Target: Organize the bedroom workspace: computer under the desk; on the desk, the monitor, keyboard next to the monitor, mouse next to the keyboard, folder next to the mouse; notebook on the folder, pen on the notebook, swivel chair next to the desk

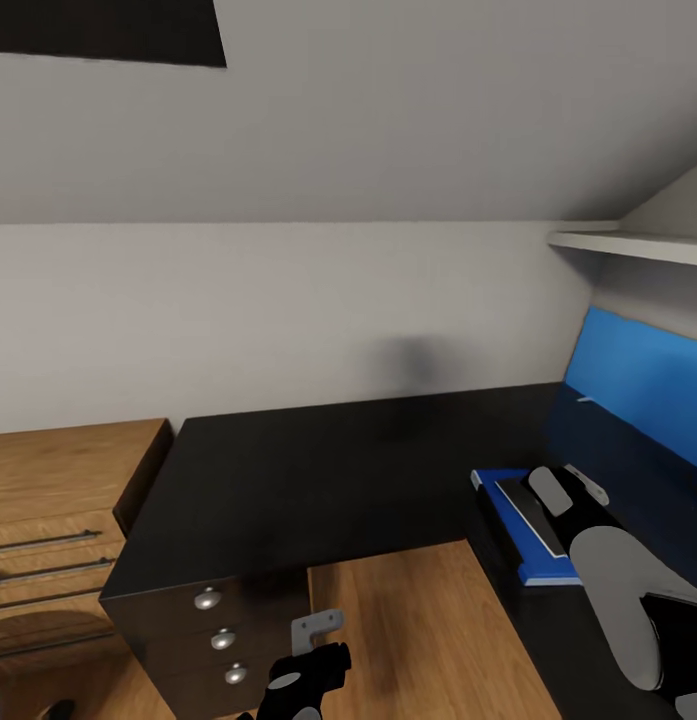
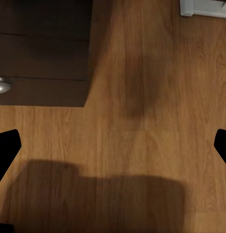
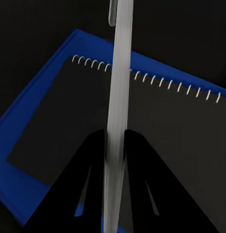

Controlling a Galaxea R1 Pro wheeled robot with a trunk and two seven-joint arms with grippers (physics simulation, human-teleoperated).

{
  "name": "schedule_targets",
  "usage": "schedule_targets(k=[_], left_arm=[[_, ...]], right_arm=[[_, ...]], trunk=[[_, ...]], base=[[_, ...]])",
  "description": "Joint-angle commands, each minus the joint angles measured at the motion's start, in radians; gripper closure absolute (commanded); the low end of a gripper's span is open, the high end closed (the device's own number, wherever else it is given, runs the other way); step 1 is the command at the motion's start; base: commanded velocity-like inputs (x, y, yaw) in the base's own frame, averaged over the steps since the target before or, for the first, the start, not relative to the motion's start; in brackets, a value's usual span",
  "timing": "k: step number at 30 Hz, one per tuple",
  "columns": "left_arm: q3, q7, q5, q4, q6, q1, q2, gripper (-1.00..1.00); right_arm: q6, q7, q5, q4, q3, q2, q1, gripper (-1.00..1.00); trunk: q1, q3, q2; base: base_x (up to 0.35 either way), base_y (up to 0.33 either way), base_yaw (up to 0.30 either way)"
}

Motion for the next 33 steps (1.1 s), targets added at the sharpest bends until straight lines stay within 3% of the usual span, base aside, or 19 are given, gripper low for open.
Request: schedule_targets(k=[1, 20, 33], left_arm=[[-0.002, 0.006, 0.002, -0.002, 0.005, -0.001, 0.001, -1.00], [-0.002, 0.005, 0.002, -0.002, 0.005, -0.001, 0.001, -1.00], [-0.002, 0.006, 0.002, -0.002, 0.005, -0.001, 0.001, -1.00]], right_arm=[[0.005, -0.005, -0.005, -0.002, -0.001, 0.000, 0.000, 1.00], [0.005, -0.005, -0.004, -0.002, 0.000, 0.002, 0.000, 1.00], [0.005, -0.007, -0.004, -0.002, 0.000, 0.002, 0.000, 1.00]], trunk=[[0.004, -0.004, -0.008], [0.077, -0.064, -0.141], [0.077, -0.064, -0.141]], base=[[0.000, 0.000, 0.000], [0.000, 0.000, 0.000], [0.000, 0.000, 0.000]])
